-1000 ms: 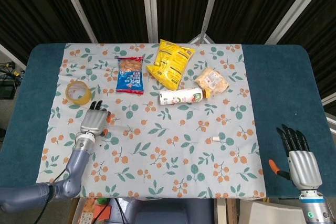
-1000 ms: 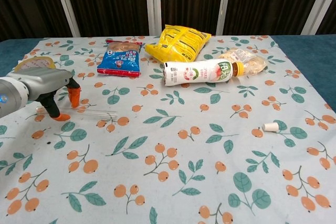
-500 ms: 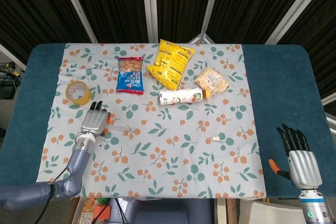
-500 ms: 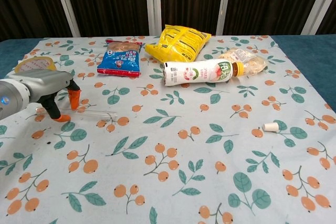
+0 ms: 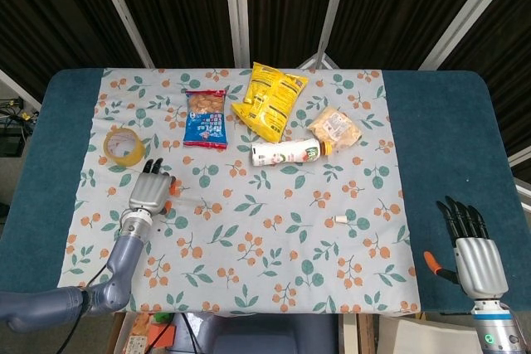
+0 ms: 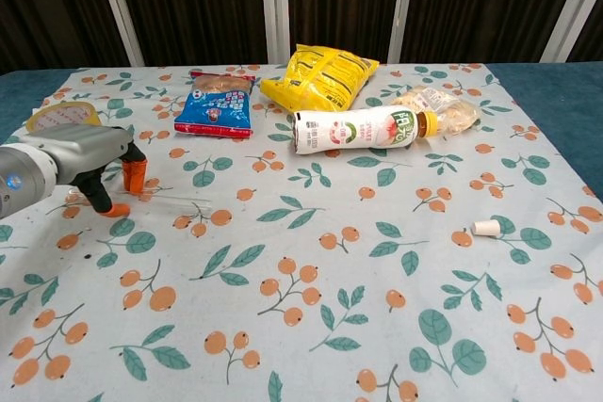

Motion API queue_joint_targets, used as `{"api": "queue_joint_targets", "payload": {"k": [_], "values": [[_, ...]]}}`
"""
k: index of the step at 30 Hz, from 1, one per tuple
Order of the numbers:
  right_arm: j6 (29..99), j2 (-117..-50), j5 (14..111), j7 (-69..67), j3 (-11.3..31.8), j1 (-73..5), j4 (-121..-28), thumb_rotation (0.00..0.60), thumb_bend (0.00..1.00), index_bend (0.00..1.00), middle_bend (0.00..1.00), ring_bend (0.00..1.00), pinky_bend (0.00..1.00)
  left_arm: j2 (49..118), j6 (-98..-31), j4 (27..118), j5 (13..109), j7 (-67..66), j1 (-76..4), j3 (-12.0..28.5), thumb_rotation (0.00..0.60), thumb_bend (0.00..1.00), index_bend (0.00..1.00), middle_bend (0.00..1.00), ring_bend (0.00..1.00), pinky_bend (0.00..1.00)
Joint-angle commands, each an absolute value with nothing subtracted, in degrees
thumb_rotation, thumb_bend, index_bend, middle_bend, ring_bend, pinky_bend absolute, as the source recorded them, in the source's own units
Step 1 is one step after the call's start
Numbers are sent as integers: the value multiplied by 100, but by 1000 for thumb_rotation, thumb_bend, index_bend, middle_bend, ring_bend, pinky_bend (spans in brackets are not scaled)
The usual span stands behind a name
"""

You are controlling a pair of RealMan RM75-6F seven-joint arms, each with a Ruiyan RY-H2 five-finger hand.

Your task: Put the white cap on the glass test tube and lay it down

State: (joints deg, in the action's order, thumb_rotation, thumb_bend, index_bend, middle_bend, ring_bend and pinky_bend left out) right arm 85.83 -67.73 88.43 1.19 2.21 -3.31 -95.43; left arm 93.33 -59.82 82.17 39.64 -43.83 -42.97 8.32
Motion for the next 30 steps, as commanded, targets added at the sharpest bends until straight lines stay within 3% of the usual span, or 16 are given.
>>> {"api": "queue_joint_targets", "payload": {"k": [1,30], "values": [[8586,-6775,8847,118,221,-331,-9542,600,318,0,0,0,0,9353,-6031,8203,4071,-4283,-4283,833,600,462,611,453,44,0],[8598,-6858,8861,368,310,-402,-9488,600,319,0,0,0,0,9130,-6379,8494,5310,-2675,-3962,1087,600,492,669,475,45,0]]}}
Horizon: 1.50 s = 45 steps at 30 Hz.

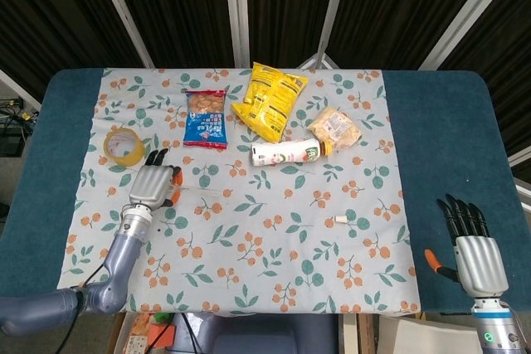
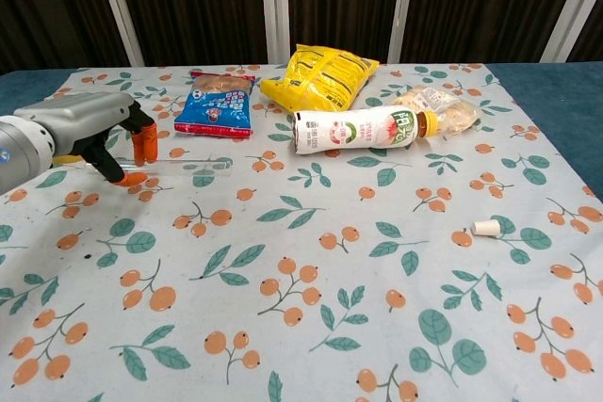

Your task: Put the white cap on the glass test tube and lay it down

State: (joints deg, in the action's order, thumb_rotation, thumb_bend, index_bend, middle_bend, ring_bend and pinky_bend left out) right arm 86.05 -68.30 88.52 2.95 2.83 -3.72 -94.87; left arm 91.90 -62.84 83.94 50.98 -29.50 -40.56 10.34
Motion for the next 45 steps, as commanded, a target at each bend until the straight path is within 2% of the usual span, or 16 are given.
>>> {"api": "queue_joint_targets", "payload": {"k": [1,11,19,25,27,31,45], "values": [[8586,-6873,8869,429,321,-423,-9494,600,319,0,0,0,0,9110,-6391,8505,5376,-2582,-3939,1092,600,492,669,475,45,0],[7939,-7208,8489,1390,620,-932,-9683,600,318,0,0,0,0,8893,-6350,8759,5605,-2104,-3870,1247,600,492,677,475,45,0],[7274,-7749,7866,2284,1009,-1568,-9827,600,319,0,0,0,0,8641,-6359,9047,5906,-1706,-3864,1412,600,505,688,475,45,0],[7051,-8124,7440,2744,1108,-1837,-9794,600,318,3,0,0,0,8486,-6312,9160,6003,-1553,-3867,1460,600,505,688,475,45,0],[7024,-8250,7356,2859,1075,-1884,-9738,600,318,21,0,0,0,8433,-6287,9179,6014,-1532,-3875,1474,600,505,689,474,45,0],[6977,-8480,7253,2990,982,-1949,-9574,600,318,155,18,0,0,8325,-6259,9219,6037,-1476,-3893,1524,600,505,690,474,45,0],[6839,-9374,6870,3292,999,-2296,-8842,600,319,309,52,0,0,8050,-6253,9454,6085,-1320,-3843,1530,600,505,695,472,45,0]]}}
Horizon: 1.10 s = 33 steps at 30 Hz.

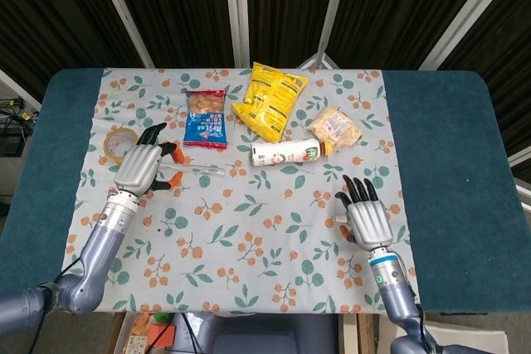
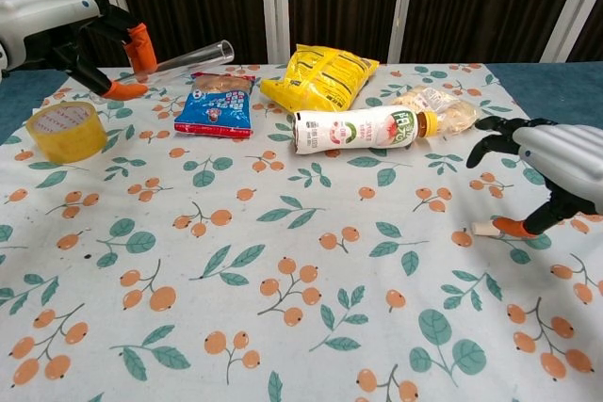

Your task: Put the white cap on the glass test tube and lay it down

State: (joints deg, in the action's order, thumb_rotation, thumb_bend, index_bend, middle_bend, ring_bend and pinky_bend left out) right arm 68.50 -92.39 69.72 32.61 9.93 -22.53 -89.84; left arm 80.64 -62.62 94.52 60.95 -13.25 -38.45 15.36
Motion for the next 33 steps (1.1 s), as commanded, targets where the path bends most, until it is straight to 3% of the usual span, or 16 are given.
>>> {"api": "queue_joint_targets", "payload": {"k": [1,7,15,33], "values": [[6841,-9429,6824,3289,1005,-2303,-8775,600,319,311,52,0,0,8042,-6247,9455,6079,-1314,-3841,1527,600,505,695,472,45,0],[6902,-9671,6696,3240,1073,-2357,-8280,600,319,317,60,0,0,8016,-6208,9439,6077,-1291,-3842,1487,600,505,696,472,45,0],[7029,-9849,6825,2993,1046,-2373,-7804,600,319,397,98,0,0,8051,-6215,9370,6080,-1253,-3873,1503,600,505,695,467,45,0],[7356,-9991,7068,3019,882,-2296,-8059,600,319,402,101,0,0,8099,-6190,9275,6080,-1239,-3914,1475,600,505,695,465,45,0]]}}
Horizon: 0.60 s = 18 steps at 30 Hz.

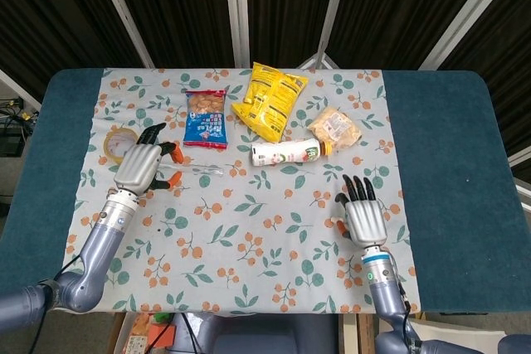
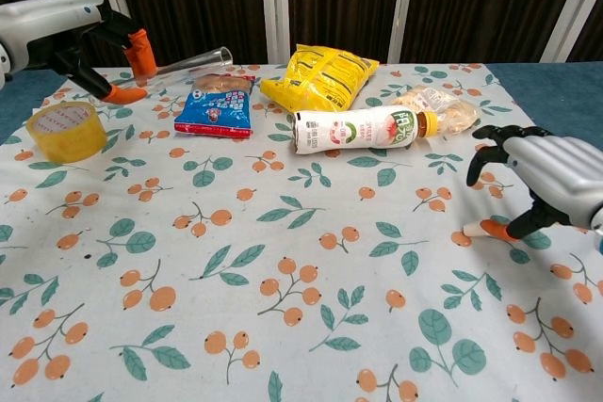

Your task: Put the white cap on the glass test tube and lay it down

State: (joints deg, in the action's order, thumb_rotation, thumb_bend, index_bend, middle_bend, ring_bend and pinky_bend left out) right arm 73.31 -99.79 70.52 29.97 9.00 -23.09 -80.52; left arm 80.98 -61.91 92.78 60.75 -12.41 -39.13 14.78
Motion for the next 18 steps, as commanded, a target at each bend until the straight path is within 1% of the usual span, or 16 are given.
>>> {"api": "queue_joint_targets", "payload": {"k": [1,6,9,18], "values": [[7380,-10001,7077,3039,879,-2291,-8039,600,320,402,101,0,0,8100,-6188,9275,6082,-1232,-3914,1472,600,505,695,465,45,0],[7475,-10047,7125,3075,890,-2281,-7831,600,319,401,101,0,0,8098,-6184,9267,6101,-1217,-3916,1460,600,505,695,465,45,0],[7450,-10038,7016,3088,977,-2284,-7731,600,319,401,101,0,0,8088,-6181,9251,6106,-1201,-3916,1457,600,505,695,465,45,0],[7659,-10078,7007,3255,936,-2183,-8178,600,319,401,101,0,0,8088,-6178,9228,6123,-1194,-3923,1446,600,505,696,463,45,0]]}}
